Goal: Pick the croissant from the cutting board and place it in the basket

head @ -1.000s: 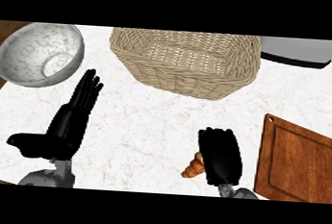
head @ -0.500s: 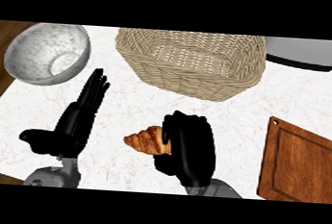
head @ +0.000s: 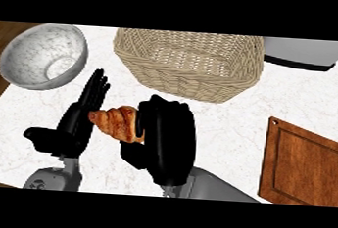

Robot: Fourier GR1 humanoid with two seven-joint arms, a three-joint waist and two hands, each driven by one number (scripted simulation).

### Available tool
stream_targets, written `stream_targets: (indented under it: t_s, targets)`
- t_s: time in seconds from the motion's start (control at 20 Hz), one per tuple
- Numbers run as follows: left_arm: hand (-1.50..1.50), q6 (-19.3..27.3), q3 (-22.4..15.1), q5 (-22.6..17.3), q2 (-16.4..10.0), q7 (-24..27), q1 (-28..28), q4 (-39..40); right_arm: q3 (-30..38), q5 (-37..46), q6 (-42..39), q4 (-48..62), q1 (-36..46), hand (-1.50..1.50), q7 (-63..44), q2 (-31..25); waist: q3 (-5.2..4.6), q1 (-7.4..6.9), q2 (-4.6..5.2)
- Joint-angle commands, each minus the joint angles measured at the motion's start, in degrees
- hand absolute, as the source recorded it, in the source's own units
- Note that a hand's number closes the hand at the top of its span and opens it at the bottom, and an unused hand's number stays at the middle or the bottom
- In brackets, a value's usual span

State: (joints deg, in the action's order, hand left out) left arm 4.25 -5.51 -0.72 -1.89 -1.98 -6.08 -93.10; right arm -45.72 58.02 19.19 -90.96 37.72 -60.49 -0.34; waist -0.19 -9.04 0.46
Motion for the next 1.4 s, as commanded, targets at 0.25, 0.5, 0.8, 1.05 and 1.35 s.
stream_targets:
  t_s: [0.25, 0.5, 0.8, 1.05, 1.35]
  targets:
    - [0.0, 1.1, 1.5, 0.0, -0.1, -0.2, -0.5, 1.0, -0.7, -1.5, 0.5, 11.6, 16.0, 1.5, -17.7, 0.3, -0.09, 2.75, -0.42]
    - [0.0, 1.9, 1.8, 0.8, 0.1, 1.1, -0.9, 2.0, 0.1, -5.6, 0.5, 17.5, 22.0, 1.5, -20.4, 0.3, -0.03, 3.5, -0.14]
    - [0.0, 1.2, 4.2, -0.5, -1.1, 1.9, -1.4, 3.3, 0.3, -7.8, 5.0, 22.1, 25.1, 1.5, -20.7, 0.3, 0.02, 4.79, -0.1]
    - [0.0, 1.1, 3.5, -0.5, -1.2, 0.8, 0.0, 0.5, 0.7, -10.9, 5.8, 28.1, 28.4, 1.5, -18.7, 0.3, 0.07, 4.95, -0.19]
    - [0.0, 2.9, 1.5, 1.3, 0.9, 1.4, 3.1, -0.7, -0.6, -14.5, 6.7, 33.0, 28.5, 1.5, -15.2, 0.3, 0.11, 6.08, -0.26]
